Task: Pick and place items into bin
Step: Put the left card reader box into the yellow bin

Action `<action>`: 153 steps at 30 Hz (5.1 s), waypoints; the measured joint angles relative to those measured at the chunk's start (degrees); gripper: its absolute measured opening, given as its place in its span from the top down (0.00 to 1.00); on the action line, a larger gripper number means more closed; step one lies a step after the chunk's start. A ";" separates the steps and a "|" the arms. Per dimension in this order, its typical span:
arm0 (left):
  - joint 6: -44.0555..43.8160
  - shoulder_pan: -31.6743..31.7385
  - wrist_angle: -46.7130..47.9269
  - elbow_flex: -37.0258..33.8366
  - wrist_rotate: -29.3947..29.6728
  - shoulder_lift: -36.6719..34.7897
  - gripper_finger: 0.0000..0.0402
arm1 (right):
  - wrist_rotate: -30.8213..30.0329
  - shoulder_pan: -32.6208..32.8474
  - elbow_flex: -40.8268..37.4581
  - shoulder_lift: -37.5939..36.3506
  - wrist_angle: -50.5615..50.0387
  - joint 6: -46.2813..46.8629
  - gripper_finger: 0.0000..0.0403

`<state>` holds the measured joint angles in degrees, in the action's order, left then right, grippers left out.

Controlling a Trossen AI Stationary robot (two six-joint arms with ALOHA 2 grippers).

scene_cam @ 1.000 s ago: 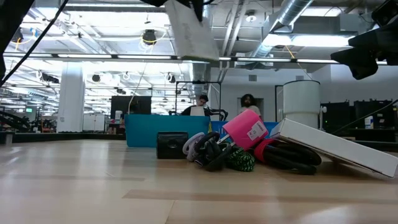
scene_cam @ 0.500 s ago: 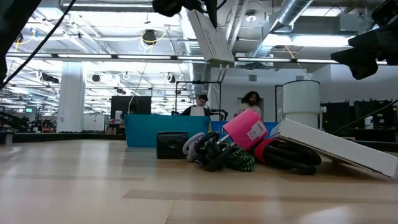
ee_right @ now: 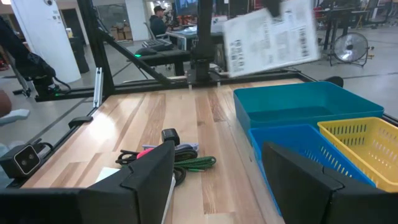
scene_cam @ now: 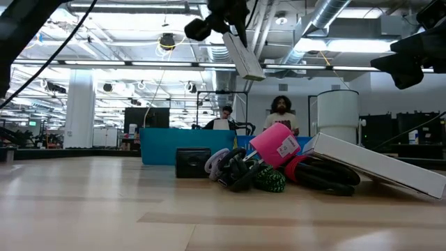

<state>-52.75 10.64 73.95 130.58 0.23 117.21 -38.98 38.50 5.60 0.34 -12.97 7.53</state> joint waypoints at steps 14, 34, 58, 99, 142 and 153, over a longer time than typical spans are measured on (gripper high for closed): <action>11.97 8.14 -10.23 -0.07 -2.00 0.00 0.90 | 0.01 -0.01 -0.02 0.00 0.00 0.00 0.42; 22.46 13.34 -18.90 -2.54 -5.01 0.15 0.90 | 0.00 -0.01 -0.02 0.00 0.02 0.00 0.42; 39.58 15.10 -28.50 -2.49 -5.31 7.74 0.89 | 0.07 0.00 -0.04 0.02 -0.22 0.00 0.42; 45.48 15.38 -28.36 -2.49 0.58 11.39 0.85 | 0.07 0.00 -0.04 0.00 -0.33 0.00 0.42; 48.59 12.87 -27.91 -2.49 0.61 11.32 0.84 | 0.07 -0.01 -0.02 0.00 -0.31 0.00 0.42; 47.78 12.86 -26.97 -2.49 0.65 11.32 0.83 | 0.07 -0.01 0.00 0.00 -0.33 0.00 0.42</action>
<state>-4.97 23.50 46.98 128.09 0.89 128.53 -38.91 38.49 5.61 0.34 -13.30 7.53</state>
